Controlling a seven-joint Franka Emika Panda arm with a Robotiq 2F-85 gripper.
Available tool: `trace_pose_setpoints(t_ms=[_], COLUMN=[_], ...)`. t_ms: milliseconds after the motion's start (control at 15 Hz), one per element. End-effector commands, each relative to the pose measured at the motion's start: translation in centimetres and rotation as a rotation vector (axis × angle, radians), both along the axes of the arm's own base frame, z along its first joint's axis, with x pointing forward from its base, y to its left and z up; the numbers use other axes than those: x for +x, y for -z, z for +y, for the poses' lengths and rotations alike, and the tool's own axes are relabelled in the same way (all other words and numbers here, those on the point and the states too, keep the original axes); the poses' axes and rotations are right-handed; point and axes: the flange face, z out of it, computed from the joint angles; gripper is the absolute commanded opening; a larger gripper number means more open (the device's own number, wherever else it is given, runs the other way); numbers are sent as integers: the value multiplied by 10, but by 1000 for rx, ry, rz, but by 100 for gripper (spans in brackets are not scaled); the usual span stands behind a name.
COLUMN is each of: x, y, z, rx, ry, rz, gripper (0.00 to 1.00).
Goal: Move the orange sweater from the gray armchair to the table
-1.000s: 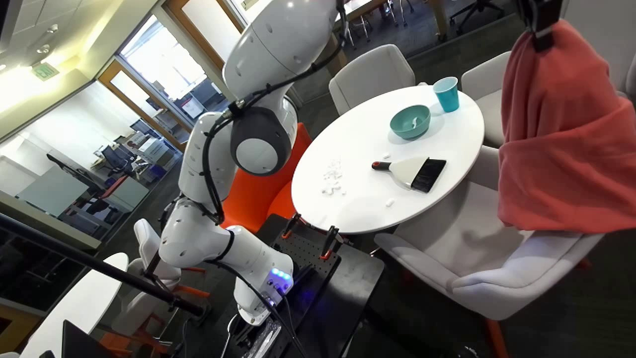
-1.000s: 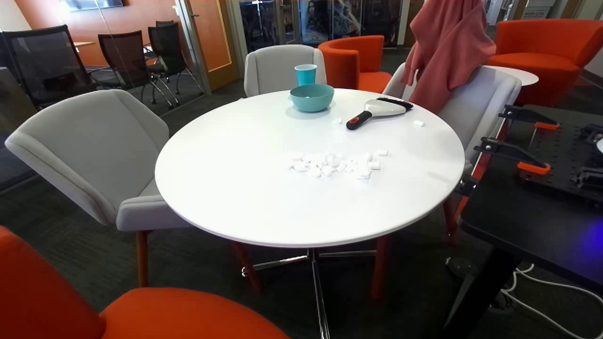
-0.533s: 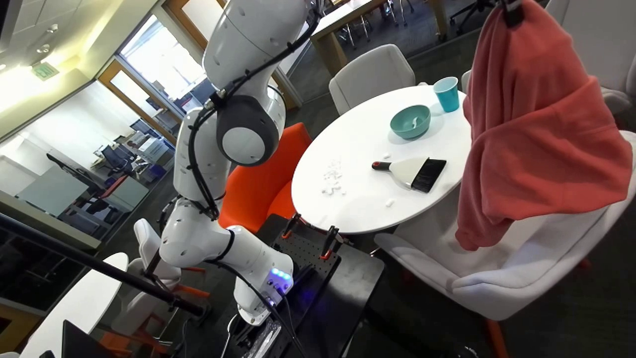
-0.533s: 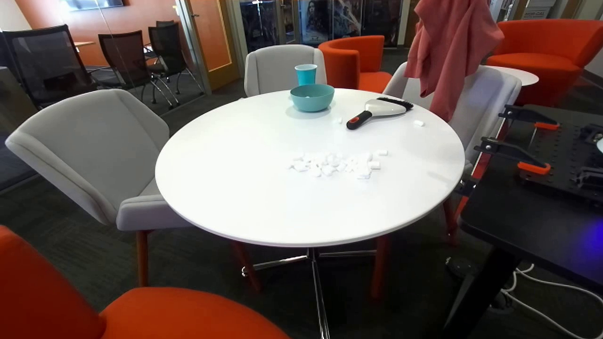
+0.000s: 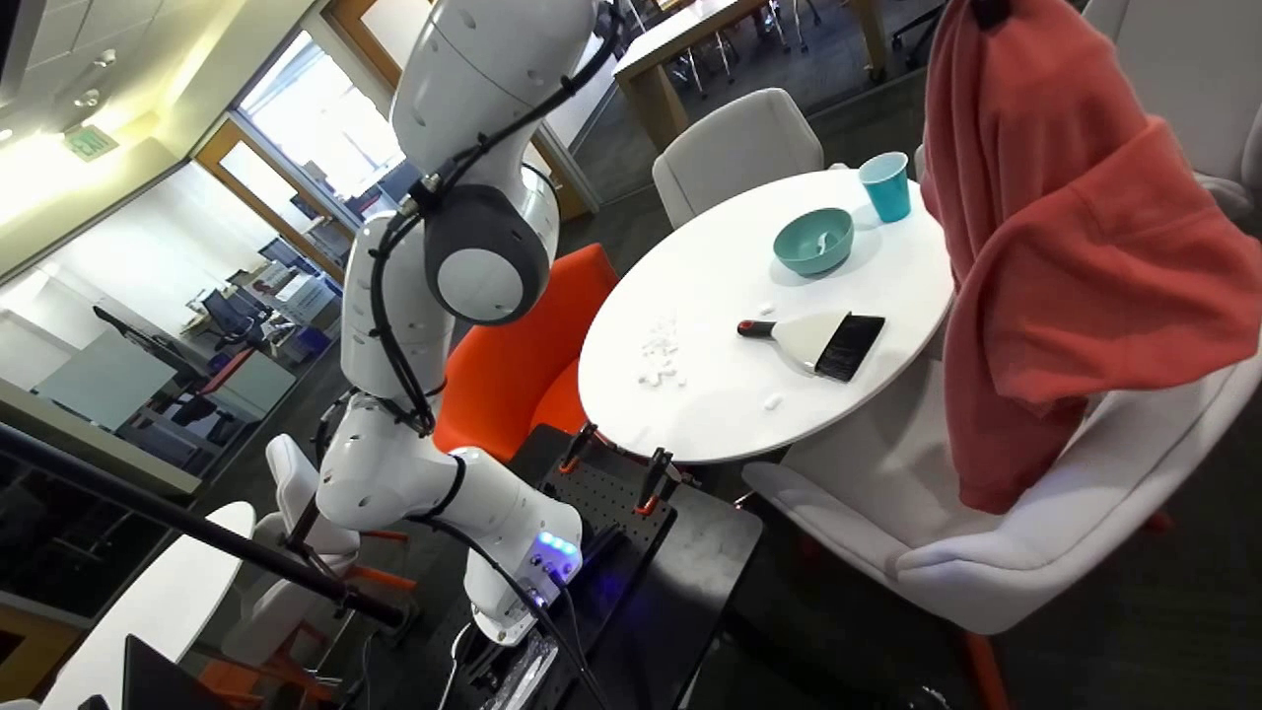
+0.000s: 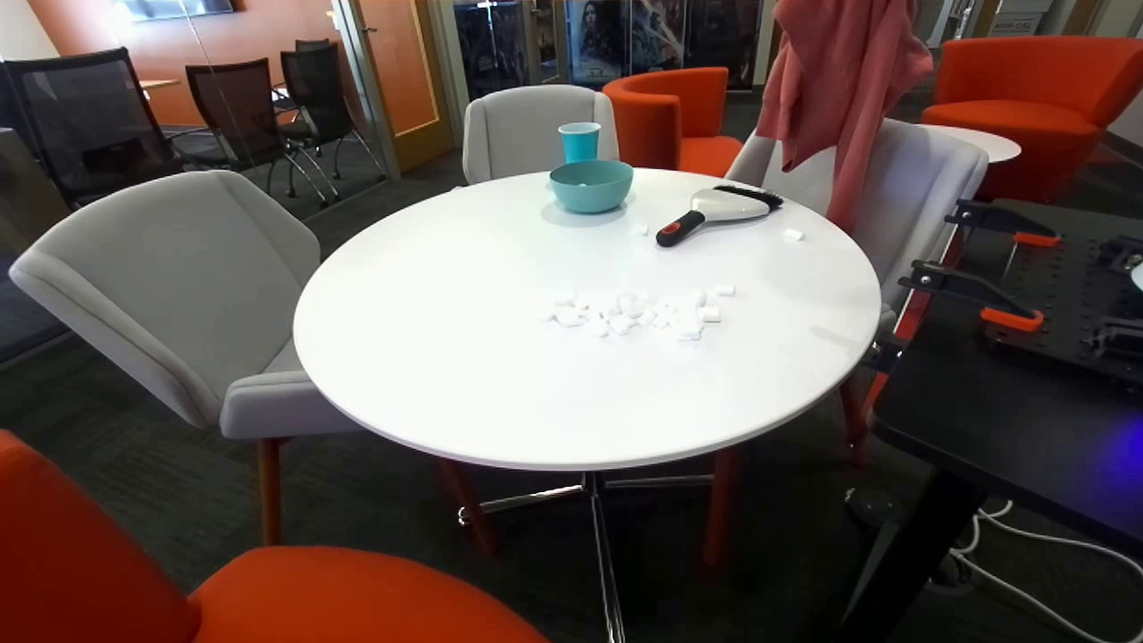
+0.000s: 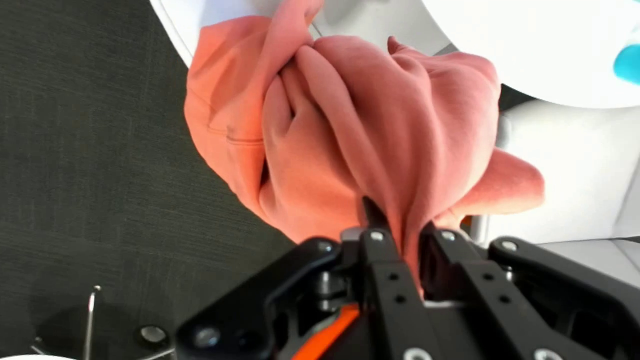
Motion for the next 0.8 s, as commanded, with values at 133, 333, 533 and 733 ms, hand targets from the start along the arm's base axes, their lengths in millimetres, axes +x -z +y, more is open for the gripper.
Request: trace_pose_setpoints(t_ms=[133, 333, 533, 733], x=[-25, -42, -48, -34], y=[-111, -149, -171, -185], z=[77, 127, 167, 200], rx=[72, 137, 159, 117], ry=[-268, -427, -586, -703], rz=[-100, -78, -49, -64], gripper=[3, 3, 3, 3])
